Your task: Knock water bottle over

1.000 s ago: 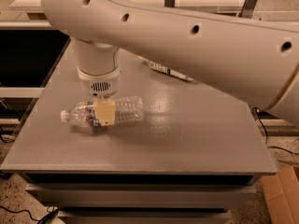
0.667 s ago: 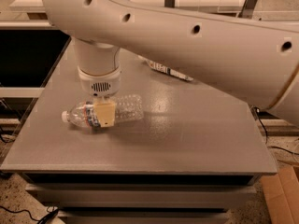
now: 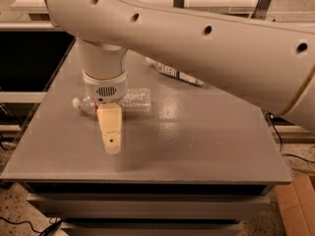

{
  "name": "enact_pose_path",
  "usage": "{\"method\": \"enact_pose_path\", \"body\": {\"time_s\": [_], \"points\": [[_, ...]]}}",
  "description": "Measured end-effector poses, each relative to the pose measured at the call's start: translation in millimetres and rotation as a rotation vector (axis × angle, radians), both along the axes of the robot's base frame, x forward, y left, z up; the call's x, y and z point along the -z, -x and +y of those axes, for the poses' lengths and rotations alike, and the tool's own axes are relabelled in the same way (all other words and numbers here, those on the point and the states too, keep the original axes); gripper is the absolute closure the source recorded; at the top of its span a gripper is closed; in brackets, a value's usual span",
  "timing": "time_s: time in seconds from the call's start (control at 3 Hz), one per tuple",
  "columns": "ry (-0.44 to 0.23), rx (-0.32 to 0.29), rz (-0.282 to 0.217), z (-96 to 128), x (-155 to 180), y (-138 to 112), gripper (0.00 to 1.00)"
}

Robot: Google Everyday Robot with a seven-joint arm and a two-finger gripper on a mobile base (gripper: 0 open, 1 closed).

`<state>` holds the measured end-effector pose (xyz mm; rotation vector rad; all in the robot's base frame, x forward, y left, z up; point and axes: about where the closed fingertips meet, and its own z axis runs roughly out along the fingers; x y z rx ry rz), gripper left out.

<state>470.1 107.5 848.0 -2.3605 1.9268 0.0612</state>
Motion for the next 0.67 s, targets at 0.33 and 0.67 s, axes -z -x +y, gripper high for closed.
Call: {"method": "enact_pose_path", "body": {"time_s": [0.33,0.67], "points": [[-0.022,-0.004,0.015,1.9,-0.5,1.6,0.00],[-0.041,-0.009,0.031,3.8,-1.1,3.7,0.00]]}}
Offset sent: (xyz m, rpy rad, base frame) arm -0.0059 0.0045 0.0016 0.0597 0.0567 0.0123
